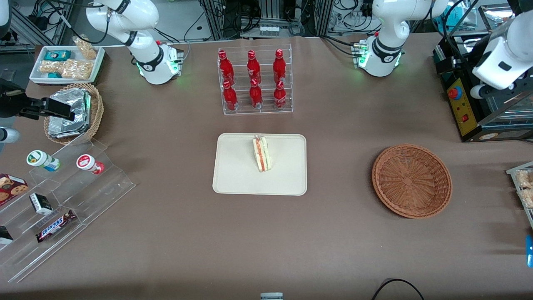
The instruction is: Place sandwich from basket to tray
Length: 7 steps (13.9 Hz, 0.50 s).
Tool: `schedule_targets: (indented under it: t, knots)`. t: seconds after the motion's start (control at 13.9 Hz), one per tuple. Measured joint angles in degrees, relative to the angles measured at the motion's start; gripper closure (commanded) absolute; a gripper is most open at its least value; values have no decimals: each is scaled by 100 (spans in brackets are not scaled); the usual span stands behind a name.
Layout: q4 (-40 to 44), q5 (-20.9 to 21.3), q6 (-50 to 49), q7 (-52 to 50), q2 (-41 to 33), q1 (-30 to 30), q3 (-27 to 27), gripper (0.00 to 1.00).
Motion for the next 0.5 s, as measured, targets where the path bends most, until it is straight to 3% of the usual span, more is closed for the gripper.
schedule_targets:
  t: [0.5]
  knots:
    - [385,-346,78,13,167,-20,-62,0]
